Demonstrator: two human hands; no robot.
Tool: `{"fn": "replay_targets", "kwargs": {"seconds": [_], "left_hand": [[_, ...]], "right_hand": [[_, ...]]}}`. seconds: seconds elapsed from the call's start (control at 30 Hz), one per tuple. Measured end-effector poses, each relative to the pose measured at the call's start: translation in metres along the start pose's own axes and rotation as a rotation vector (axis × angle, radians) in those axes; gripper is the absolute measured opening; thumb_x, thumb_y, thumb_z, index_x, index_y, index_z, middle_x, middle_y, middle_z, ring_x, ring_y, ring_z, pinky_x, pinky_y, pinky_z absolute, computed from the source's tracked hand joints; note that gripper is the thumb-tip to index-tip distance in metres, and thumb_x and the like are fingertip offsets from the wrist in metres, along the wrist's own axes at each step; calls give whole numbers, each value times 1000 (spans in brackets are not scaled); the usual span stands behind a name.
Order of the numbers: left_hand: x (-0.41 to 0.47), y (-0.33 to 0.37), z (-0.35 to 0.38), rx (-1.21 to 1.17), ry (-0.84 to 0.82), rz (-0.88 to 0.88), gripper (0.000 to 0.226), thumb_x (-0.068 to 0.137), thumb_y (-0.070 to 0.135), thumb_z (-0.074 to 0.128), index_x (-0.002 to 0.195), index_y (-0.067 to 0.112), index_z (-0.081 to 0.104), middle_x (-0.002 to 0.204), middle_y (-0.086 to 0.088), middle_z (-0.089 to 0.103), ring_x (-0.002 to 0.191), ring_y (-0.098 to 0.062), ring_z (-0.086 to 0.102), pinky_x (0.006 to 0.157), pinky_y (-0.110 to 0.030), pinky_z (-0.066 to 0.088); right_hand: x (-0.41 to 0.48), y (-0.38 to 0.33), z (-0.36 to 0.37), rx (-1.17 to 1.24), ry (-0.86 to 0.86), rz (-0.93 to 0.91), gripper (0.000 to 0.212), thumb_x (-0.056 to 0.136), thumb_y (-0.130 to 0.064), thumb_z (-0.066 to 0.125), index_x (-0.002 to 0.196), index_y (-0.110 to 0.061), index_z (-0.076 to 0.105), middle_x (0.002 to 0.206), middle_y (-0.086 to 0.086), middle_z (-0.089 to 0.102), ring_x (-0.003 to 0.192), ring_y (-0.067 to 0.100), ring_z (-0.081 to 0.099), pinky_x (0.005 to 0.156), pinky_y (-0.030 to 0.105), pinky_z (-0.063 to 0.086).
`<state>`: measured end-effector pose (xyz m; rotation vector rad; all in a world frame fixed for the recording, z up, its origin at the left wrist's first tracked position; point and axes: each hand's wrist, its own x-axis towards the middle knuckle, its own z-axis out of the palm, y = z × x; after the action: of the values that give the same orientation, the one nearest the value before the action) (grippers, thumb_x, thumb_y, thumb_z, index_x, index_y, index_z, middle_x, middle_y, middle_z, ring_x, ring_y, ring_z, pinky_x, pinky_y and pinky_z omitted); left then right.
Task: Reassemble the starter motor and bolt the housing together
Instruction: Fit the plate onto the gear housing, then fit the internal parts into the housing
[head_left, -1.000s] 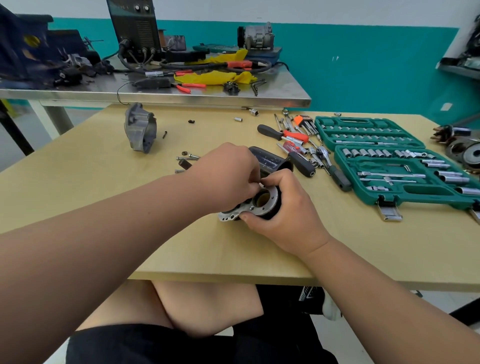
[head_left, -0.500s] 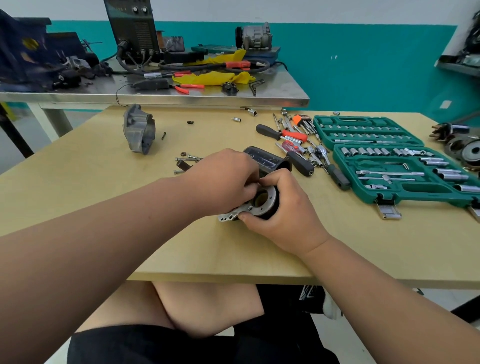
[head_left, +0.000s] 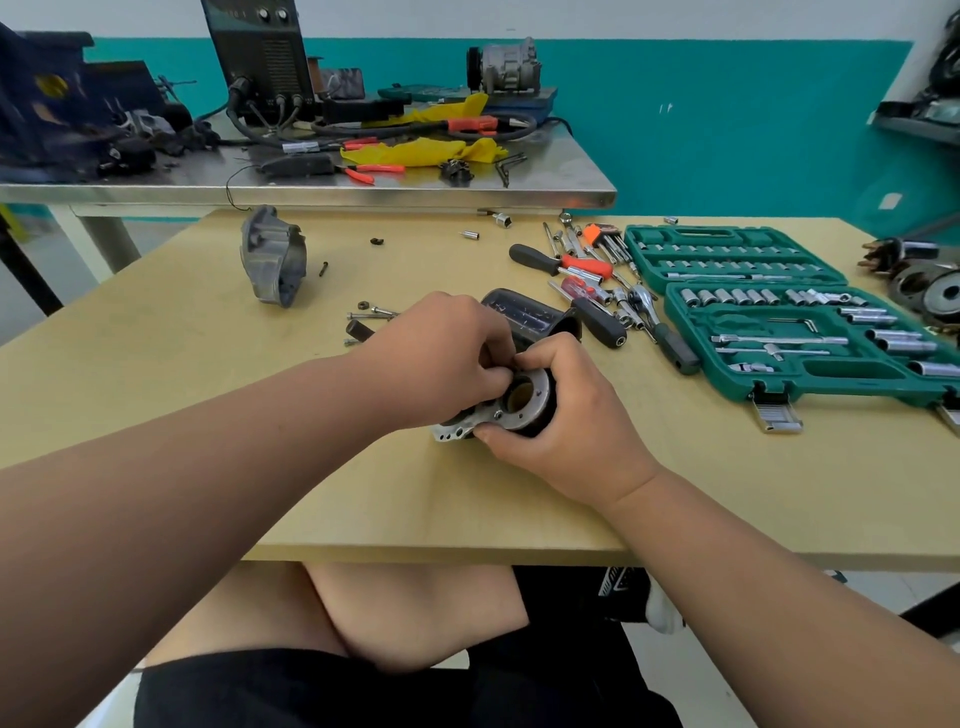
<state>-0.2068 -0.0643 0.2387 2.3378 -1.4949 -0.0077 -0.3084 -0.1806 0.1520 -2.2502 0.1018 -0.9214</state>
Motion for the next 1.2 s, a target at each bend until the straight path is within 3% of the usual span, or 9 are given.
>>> {"fn": "replay_targets", "kwargs": {"seconds": [0.17, 0.27, 0.37, 0.63, 0.8, 0.9, 1.0, 1.13, 1.2], "left_hand": [[10, -3, -10, 90, -134, 0, 4, 91, 27, 59, 87, 26, 59, 83, 8, 60, 70, -4, 53, 55, -20, 42], [18, -5, -21, 214, -221, 2, 14, 91, 28, 52, 98, 19, 59, 97, -1, 60, 81, -17, 57, 67, -30, 48], [20, -17, -36, 212, -269, -10, 11, 92, 30, 49, 89, 23, 57, 91, 0, 59, 80, -16, 55, 63, -30, 44], [-10, -51, 15, -197, 57, -192, 15, 100, 35, 41, 86, 30, 45, 79, 4, 62, 69, -11, 56, 57, -30, 44], [-13, -46, 37, -422, 300, -270, 14, 97, 30, 43, 85, 26, 50, 76, 1, 66, 65, -7, 57, 53, -28, 44], [-8, -39, 22, -984, 515, -509, 20, 94, 16, 42, 81, 11, 56, 74, -2, 65, 63, -4, 60, 46, -18, 47], [-6, -26, 0, -1709, 551, -615, 25, 101, 19, 40, 79, 10, 50, 77, -9, 64, 77, -25, 64, 60, -35, 54], [-8, -10, -21, -2119, 189, -622, 27, 101, 23, 37, 86, 10, 55, 102, -18, 67, 98, -38, 63, 67, -52, 52], [-11, -11, -31, -2304, 101, -554, 34, 98, 20, 36, 92, 1, 64, 90, -21, 70, 87, -34, 67, 72, -48, 54]], "right_hand": [[15, 4, -9, -50, -153, -78, 54, 67, -35, 83, 105, -17, 51, 103, -5, 51, 89, 3, 48, 77, 16, 43], [36, 10, -18, -347, -416, -168, 77, 68, -48, 80, 129, -14, 47, 120, 0, 53, 107, 5, 40, 94, 15, 29], [37, 16, -21, -600, -396, -316, 94, 62, -57, 80, 136, -14, 42, 115, 5, 63, 106, 15, 49, 94, 12, 22], [21, 28, -29, -605, -284, -297, 69, 71, -54, 73, 125, -17, 53, 118, -2, 63, 112, 11, 47, 99, 23, 32], [9, 21, -39, -482, -180, -53, 75, 70, -49, 77, 134, -24, 47, 122, -9, 57, 112, 6, 49, 95, 11, 31], [16, 4, -42, -125, 103, 257, 70, 67, -50, 75, 129, -44, 44, 112, -28, 53, 101, -8, 52, 87, 15, 39], [38, -23, -35, 61, 241, 236, 57, 66, -55, 67, 118, -49, 45, 104, -34, 53, 101, -19, 51, 84, 13, 44], [70, -79, -17, 23, 45, -26, 56, 76, -40, 68, 126, -40, 42, 110, -29, 50, 104, -11, 48, 88, 5, 38], [79, -96, -6, -132, -173, -170, 58, 81, -33, 67, 132, -33, 40, 127, -16, 49, 120, 1, 40, 106, 24, 33]]}}
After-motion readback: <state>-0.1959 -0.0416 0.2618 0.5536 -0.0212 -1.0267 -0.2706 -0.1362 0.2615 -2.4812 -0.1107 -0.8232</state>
